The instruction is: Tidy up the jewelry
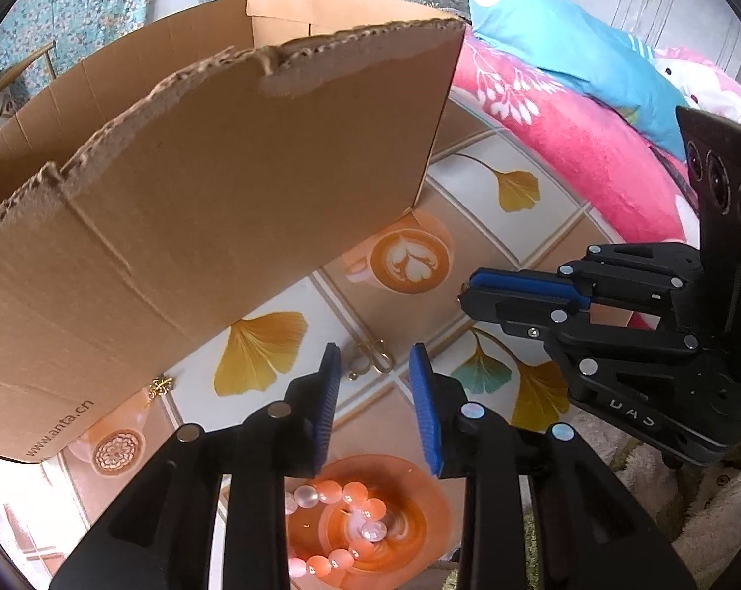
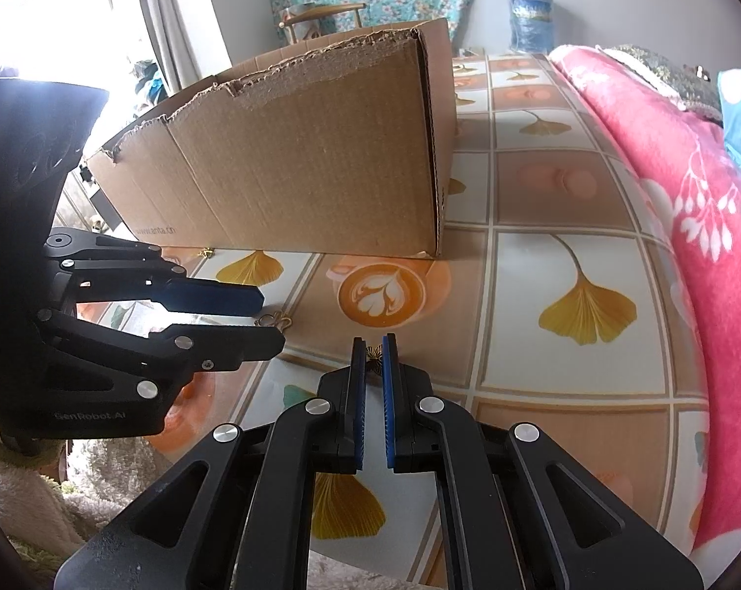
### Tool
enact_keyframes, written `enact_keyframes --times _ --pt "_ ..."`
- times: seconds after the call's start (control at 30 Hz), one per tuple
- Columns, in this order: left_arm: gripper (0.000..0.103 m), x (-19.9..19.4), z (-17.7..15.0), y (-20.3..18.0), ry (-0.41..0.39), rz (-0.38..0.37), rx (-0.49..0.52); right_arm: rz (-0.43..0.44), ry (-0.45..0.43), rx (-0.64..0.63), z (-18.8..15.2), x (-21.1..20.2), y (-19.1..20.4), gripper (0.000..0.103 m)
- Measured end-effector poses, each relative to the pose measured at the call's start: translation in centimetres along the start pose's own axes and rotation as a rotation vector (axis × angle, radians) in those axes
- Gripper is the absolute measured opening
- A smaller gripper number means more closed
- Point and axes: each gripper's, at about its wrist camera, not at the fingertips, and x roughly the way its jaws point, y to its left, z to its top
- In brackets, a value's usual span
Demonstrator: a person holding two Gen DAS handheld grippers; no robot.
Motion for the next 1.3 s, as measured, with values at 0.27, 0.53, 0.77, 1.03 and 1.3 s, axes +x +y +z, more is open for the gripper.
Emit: enact_keyframes --times 0.27,0.53,0.77,1.03,1.3 --pt "0.019 0.3 0.3 -0.2 0.017 0.042 0.004 -0.001 -0.001 0.0 0.0 0.0 -0.1 0.004" --pt "0.014 0.6 0.4 -1.2 0.01 0.069 0.03 -0.003 0.0 -0.003 0.0 0.1 -0.1 0.004" --pt "0.006 0.6 0.4 -1.1 0.0 0.068 0.035 -0.002 0.0 -0.003 0.0 0.0 -0.1 0.004" --pt "0.006 0.0 0.6 -0.6 -0.006 0.019 0.013 0.001 0.0 -0.002 0.0 0.0 -0.2 0.004" --pt "0.013 0.3 0.9 -0.8 0.011 -0.005 0.026 0.002 -0.001 0.0 0.0 0.0 -0.2 0.004"
